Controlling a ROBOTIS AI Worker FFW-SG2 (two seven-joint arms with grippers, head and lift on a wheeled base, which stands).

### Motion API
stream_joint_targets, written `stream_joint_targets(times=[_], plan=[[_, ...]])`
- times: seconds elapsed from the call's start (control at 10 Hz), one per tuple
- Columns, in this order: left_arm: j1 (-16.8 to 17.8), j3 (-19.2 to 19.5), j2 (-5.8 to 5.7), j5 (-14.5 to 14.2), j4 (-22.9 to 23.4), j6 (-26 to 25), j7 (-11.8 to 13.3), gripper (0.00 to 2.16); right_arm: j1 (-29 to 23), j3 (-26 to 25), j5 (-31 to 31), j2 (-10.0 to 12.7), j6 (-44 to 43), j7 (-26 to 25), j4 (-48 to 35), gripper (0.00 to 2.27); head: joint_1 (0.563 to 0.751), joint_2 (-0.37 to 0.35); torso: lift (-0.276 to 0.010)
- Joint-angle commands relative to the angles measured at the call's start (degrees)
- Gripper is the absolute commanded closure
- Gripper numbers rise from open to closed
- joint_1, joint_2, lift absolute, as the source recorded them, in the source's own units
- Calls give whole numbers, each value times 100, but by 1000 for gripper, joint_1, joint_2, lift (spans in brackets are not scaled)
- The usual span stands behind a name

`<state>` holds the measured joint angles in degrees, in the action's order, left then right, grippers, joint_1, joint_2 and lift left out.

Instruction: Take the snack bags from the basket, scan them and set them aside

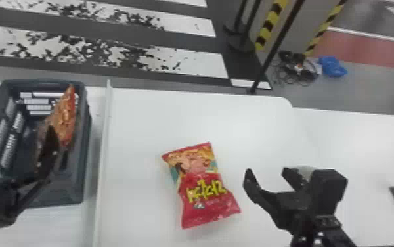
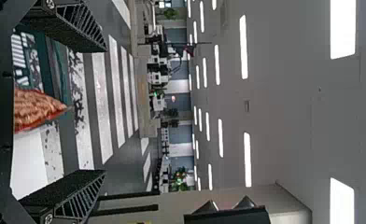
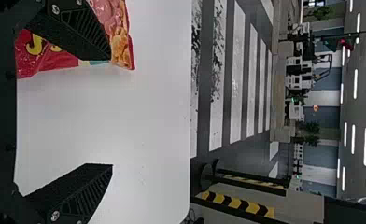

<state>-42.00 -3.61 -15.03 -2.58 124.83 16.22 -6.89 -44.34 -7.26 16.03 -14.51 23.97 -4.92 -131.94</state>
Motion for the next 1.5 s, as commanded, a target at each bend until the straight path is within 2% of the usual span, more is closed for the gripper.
stream_joint_targets(times=[0.0,0.1,0.2,0.3,0.4,0.6,0.7,0.9,1.1,1.4], plan=[[-370,554,0,-348,129,-1,65,70,30,198,-250,-8,183,176,28,107,695,-138,-75],[-546,809,44,-498,164,17,109,87,22,356,-487,-17,201,448,99,107,695,-101,-75],[-678,1046,97,-752,190,52,188,90,13,409,-522,-8,183,668,134,107,695,-30,-75],[-792,1222,220,-1007,199,210,443,87,13,550,-733,-8,183,703,134,107,695,43,-75],[-889,1328,299,-1192,208,298,671,83,-5,787,-1252,-17,43,852,134,107,695,83,-75],[-906,1319,325,-1227,182,281,777,80,-66,1341,-2342,-96,-80,756,134,110,695,156,-75],[-906,1310,325,-1262,173,228,988,80,-119,1745,-3036,-219,-151,439,178,110,695,170,-75],[-845,1213,334,-1253,155,193,1058,80,-93,2809,-4618,-658,-133,-580,547,110,695,189,-75],[-766,1011,325,-1157,146,52,1014,80,13,3371,-5128,-816,271,-923,810,110,695,224,-75],[-546,721,334,-946,76,-141,891,80,268,4074,-5453,-834,1010,-1143,960,110,695,246,-75]])
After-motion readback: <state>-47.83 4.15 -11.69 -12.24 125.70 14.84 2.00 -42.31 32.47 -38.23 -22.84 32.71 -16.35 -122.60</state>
